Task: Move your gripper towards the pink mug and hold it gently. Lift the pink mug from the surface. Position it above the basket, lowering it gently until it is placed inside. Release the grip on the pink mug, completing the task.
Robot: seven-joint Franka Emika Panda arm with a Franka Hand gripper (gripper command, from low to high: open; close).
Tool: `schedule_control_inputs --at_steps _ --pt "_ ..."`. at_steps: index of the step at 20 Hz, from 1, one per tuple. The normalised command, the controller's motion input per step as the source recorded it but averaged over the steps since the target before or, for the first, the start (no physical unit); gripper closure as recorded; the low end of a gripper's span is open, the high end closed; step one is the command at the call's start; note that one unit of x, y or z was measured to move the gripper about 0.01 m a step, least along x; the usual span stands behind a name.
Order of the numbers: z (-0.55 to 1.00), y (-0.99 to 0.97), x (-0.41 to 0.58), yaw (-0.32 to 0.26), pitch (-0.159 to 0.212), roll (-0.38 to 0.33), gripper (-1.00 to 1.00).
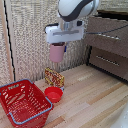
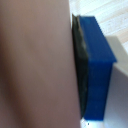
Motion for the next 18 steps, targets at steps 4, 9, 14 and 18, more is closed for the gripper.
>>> schedule_control_inputs --at_steps 4,9,14,18 --pt "0.37 0.89 0.289 0.010 0.107 -0.069 1.00" --pt "0.42 0.96 0.252 0.000 0.107 -0.012 1.00" --pt "0.42 0.96 0.243 0.003 0.114 -0.015 1.00" --pt "0.07 0.86 0.214 0.044 0.160 -0.073 1.00"
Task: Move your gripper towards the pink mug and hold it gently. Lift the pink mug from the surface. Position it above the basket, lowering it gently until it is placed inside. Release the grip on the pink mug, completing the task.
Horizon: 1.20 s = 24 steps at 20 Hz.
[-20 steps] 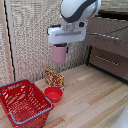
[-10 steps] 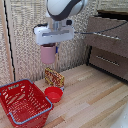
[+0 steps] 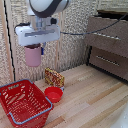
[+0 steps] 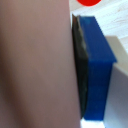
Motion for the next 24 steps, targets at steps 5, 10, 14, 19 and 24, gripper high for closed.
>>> schedule_control_inputs --at_steps 5,10,14,19,24 --pt "-0.37 0.52 0.135 0.075 0.069 -0.064 1.00" --pt "-0.49 0.32 0.093 0.057 0.003 -0.012 1.00" --pt "-0.50 0.25 0.016 0.061 0.000 0.000 1.00" --pt "-0.24 0.64 -0.306 0.083 0.001 -0.007 1.00" --pt "-0.21 0.54 -0.119 0.090 -0.010 -0.073 1.00"
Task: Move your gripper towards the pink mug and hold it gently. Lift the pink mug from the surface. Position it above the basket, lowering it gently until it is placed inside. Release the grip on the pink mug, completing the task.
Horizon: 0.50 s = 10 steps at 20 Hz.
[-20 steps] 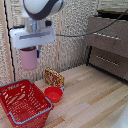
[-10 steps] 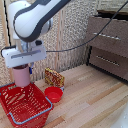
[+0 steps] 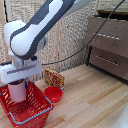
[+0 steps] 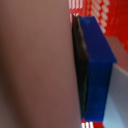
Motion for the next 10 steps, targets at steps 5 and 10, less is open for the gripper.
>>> schedule_control_inputs --at_steps 5,10 --pt "-0.26 0.06 0.014 0.085 -0.031 -0.097 1.00" --pt "-0.23 -0.01 0.150 0.115 -0.033 -0.115 1.00"
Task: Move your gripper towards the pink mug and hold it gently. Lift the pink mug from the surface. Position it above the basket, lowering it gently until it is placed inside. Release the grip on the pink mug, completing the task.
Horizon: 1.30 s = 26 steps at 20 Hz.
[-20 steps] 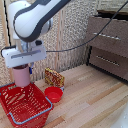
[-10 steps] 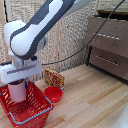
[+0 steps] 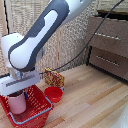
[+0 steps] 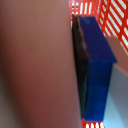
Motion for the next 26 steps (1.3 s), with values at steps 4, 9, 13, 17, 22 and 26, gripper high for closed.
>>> schedule_control_inputs --at_steps 4,9,13,17,22,26 --pt "-0.19 0.00 0.069 0.090 -0.002 -0.056 1.00" --pt "-0.10 0.00 0.103 0.079 -0.005 -0.039 1.00" --pt "0.01 0.02 0.091 0.025 -0.002 -0.012 -1.00" --pt "0.11 0.07 0.105 0.000 -0.009 0.000 -1.00" --pt "0.31 0.04 0.111 0.000 -0.012 0.000 -1.00" --pt "0.69 -0.02 0.238 0.067 0.000 0.040 -1.00"
